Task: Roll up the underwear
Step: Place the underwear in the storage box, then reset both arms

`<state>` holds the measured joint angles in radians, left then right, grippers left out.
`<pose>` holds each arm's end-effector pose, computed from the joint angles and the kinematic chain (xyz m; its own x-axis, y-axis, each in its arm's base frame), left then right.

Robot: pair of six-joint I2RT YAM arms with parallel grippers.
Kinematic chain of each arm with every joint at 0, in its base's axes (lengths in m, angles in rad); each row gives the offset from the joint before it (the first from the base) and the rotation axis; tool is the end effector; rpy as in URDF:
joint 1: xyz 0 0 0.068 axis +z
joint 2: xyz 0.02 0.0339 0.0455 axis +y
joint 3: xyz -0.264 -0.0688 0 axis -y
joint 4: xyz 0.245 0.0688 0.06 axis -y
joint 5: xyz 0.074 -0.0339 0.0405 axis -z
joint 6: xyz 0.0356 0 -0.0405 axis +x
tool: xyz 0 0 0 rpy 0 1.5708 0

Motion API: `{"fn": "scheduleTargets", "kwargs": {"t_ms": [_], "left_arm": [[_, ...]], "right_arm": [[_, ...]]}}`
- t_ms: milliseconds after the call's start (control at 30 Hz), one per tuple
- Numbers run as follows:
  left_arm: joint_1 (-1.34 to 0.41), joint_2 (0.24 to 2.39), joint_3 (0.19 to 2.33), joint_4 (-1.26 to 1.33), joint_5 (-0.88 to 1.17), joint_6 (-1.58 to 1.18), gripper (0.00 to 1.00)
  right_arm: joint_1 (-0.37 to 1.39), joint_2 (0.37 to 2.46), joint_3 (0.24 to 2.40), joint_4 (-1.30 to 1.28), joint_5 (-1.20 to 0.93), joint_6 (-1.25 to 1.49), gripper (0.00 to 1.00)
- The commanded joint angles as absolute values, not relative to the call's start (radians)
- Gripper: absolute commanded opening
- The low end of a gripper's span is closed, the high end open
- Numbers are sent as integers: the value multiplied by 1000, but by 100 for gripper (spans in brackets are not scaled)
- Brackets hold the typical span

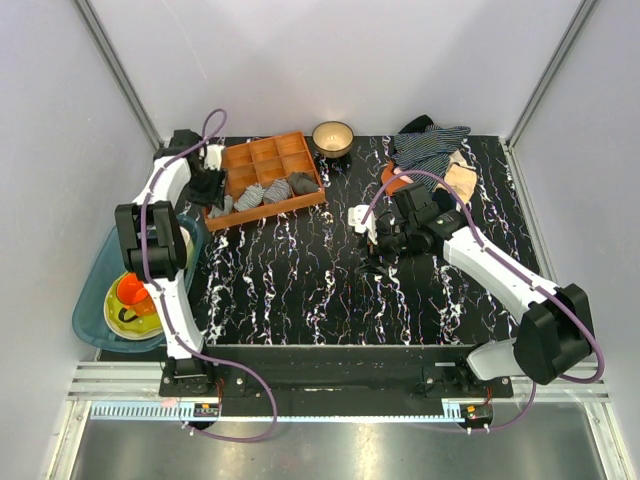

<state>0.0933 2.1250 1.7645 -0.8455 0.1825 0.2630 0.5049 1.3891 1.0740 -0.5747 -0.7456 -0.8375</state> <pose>0.4469 0.0353 0.2059 -0.9052 0.1721 -0.3886 0.2156 0.9739 -0.0710 0.2394 0.1599 0.2765 0.0866 -0.5758 -0.8130 -0.9933 0.0129 -0.1150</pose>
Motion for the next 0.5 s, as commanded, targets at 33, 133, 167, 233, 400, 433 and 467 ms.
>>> {"fn": "scheduleTargets", "kwargs": {"t_ms": [33, 133, 167, 233, 400, 433, 467], "left_arm": [[106, 1935, 1835, -842, 196, 226, 57], [106, 1867, 1822, -842, 242, 210, 57], [106, 1841, 1809, -819, 282, 192, 58], [107, 1731, 1715, -758, 333, 140, 63], [103, 1378, 1369, -456, 455, 23, 99], [103, 1333, 1333, -437, 472, 3, 99], [104, 1292, 1306, -411, 494, 3, 99]], "right_arm": [[494, 1397, 1118, -601, -762, -847, 70], [471, 1391, 1138, -612, -736, -833, 70], [453, 1382, 1144, -608, -718, -819, 70], [422, 1367, 1161, -595, -654, -772, 71], [284, 1253, 1148, -428, -502, -479, 91], [279, 1212, 1141, -373, -453, -432, 98], [279, 1191, 1135, -344, -342, -341, 100]]}}
